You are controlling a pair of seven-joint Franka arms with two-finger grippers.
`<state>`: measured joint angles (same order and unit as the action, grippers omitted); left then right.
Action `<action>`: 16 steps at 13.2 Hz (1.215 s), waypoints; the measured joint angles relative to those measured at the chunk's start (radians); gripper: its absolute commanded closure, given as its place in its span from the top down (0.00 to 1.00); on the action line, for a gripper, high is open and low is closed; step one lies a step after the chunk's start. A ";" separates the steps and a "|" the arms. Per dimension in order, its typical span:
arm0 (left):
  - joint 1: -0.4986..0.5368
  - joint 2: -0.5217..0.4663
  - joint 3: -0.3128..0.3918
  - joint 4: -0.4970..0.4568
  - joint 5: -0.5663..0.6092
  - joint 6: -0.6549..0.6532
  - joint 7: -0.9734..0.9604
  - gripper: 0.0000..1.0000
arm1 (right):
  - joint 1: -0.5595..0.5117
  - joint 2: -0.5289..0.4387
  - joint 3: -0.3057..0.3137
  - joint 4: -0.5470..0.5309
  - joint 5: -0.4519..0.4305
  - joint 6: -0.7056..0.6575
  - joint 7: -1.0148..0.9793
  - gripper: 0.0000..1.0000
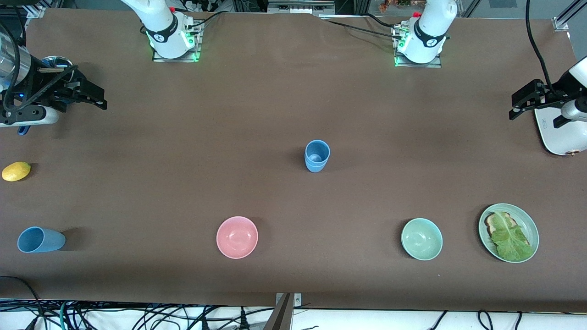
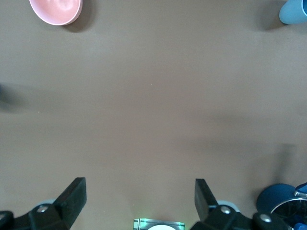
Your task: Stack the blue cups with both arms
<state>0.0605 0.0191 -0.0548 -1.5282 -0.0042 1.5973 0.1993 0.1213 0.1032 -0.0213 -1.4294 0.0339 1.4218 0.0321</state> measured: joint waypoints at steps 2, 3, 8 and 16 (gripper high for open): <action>0.000 -0.002 0.000 0.000 0.000 0.000 0.000 1.00 | 0.000 0.000 0.000 0.000 0.000 0.000 0.000 1.00; 0.000 -0.002 0.000 0.000 0.000 0.000 -0.005 1.00 | 0.000 0.000 0.000 0.000 -0.001 0.000 0.000 1.00; 0.000 -0.002 0.000 0.000 0.000 -0.004 -0.114 1.00 | 0.000 0.000 0.000 0.000 -0.001 0.000 0.000 1.00; 0.000 -0.002 -0.006 0.000 0.000 -0.027 -0.141 1.00 | 0.000 0.000 0.000 0.000 -0.002 0.000 0.000 1.00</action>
<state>0.0602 0.0168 -0.0610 -1.5281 -0.0042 1.5701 0.0579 0.1213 0.1032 -0.0214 -1.4294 0.0322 1.4216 0.0317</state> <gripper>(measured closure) 0.000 0.000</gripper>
